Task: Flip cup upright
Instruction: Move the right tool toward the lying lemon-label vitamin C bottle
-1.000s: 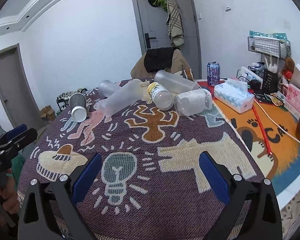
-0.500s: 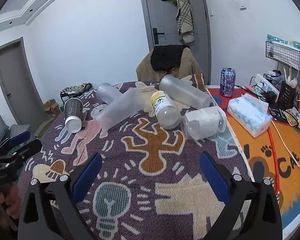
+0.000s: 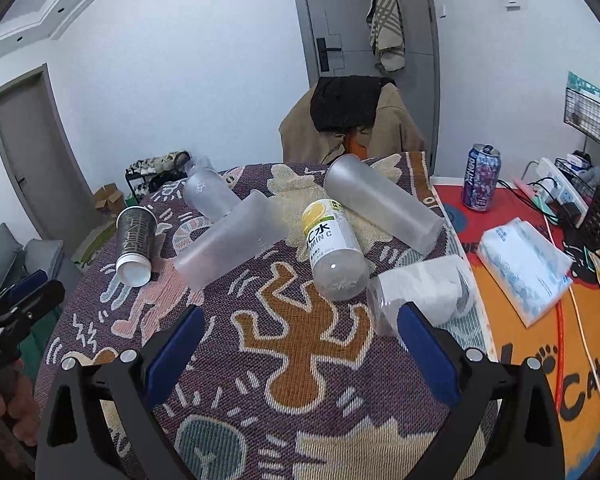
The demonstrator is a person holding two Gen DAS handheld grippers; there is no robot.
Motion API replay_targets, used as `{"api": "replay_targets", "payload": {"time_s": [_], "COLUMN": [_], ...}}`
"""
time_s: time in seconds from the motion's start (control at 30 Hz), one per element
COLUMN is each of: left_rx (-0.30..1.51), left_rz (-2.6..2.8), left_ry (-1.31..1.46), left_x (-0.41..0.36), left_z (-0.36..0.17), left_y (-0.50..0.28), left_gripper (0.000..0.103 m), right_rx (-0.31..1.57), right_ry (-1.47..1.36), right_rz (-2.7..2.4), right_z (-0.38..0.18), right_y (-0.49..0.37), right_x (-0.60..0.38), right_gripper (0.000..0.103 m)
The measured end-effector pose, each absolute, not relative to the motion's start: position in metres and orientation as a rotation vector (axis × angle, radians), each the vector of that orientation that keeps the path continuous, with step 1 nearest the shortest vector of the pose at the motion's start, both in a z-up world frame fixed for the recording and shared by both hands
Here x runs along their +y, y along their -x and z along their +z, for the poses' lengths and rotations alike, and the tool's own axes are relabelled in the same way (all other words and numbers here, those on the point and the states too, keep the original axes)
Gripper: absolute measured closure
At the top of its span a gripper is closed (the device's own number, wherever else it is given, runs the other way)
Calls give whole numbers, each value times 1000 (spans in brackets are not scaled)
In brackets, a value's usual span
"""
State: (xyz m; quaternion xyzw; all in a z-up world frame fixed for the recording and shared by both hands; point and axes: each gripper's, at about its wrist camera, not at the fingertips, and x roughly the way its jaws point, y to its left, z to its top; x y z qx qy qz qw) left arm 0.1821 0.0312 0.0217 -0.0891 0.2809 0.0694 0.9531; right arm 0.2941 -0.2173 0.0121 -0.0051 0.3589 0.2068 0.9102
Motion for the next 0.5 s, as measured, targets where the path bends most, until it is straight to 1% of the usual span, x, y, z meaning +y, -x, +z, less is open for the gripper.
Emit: {"api": "replay_targets", "payload": {"time_s": [0.37,0.5], "left_rx": [599,614], "left_rz": [220,254], "left_ry": [208,232], "left_x": [39,46], "left_z": [22,17], "left_y": [-224,-235], "left_gripper": [6,6], "right_rx": [843,898], "right_ry": [61,126], "right_rz": [382,373], "right_z": [-11,-25], "right_y": [-374,-402], "right_x": [-199,-182], "right_gripper": [11,13]}}
